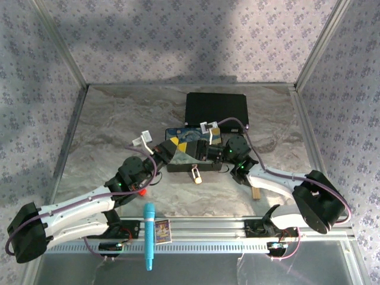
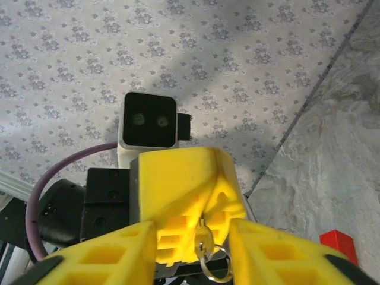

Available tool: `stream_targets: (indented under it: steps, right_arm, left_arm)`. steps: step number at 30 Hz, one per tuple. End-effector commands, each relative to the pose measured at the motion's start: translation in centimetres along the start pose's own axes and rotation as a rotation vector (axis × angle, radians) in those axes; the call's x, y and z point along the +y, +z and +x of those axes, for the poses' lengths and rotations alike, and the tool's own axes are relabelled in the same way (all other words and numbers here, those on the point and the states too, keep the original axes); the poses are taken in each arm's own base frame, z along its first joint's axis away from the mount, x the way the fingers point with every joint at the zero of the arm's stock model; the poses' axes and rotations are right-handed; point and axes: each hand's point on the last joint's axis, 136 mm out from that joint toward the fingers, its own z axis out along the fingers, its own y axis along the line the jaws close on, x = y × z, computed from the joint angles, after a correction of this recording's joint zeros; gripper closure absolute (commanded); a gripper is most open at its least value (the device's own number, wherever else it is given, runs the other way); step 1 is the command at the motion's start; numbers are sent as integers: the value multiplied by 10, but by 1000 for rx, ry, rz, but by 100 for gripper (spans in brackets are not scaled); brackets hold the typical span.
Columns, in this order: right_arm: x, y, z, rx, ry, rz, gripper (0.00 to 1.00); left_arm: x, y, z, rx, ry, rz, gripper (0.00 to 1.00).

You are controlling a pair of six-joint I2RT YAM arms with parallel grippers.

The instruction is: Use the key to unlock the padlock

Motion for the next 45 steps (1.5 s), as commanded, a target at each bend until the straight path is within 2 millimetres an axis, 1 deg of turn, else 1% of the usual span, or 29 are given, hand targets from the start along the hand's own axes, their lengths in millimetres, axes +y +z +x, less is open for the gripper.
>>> stream_targets:
  steps: [1,7,8,9,10,13,15,16,18,19,24,25,26,28,29,30,31,35,38,41,43,45]
  right_arm:
    - [21,5,-5,6,-48,-73,69]
    - [17,7,0,13,-32,-73,70]
    - [16,7,0,13,-31,-73,73]
    - [15,8,0,13,-29,-73,78]
    - [15,8,0,13,-28,-74,80]
    - [14,8,-2,2,-23,-75,81]
    - [14,8,-3,-4,-24,-79,84]
    - [14,8,-4,-6,-23,-79,86]
    - [13,8,-3,-7,-23,-77,98]
    - [11,7,-2,-7,-20,-74,100]
    - [3,3,-1,-17,-7,-51,100]
    - [2,2,-1,-18,-6,-48,100]
    - [1,2,-1,-17,-5,-43,100]
    - [-4,0,-1,-19,-3,-23,100]
    - [-8,-2,0,-19,-1,-6,100]
    - [-13,-4,1,-19,2,20,100]
    - [-19,-8,2,-20,4,53,100]
    - [-52,-27,12,-4,16,237,100]
    - [-74,-48,23,28,-11,406,100]
    - [-89,-72,32,55,-31,535,100]
    - [-100,-89,38,71,-20,620,100]
    - [-107,-103,42,76,-17,672,100]
  left_arm:
    - [-21,1,-10,-26,-4,71,100]
    - [-16,0,-12,-36,-26,64,100]
    - [-17,-1,-13,-39,-30,69,100]
    - [-16,-1,-13,-39,-30,69,100]
    - [-17,-1,-13,-38,-30,69,100]
    - [-17,-1,-12,-33,-32,67,100]
    - [-15,-1,-11,-31,-36,63,100]
    - [-14,-1,-12,-32,-35,60,100]
    - [-12,-1,-11,-32,-41,53,100]
    - [-11,-1,-12,-34,-43,52,100]
    - [-7,-1,-11,-26,-26,16,100]
    - [-6,0,-11,-22,-21,4,94]
    - [-4,0,-11,-20,-16,-13,78]
    - [1,-1,-13,-29,-6,-48,29]
    - [4,-2,-14,-35,-1,-62,14]
    - [7,-4,-17,-43,6,-85,2]
    - [12,-5,-18,-45,21,-120,0]
    - [35,-14,-20,-11,114,-323,0]
    - [51,-17,-13,53,189,-449,3]
    - [67,-15,7,130,233,-514,16]
    - [73,-11,22,174,249,-522,21]
    - [80,-8,37,213,263,-542,25]
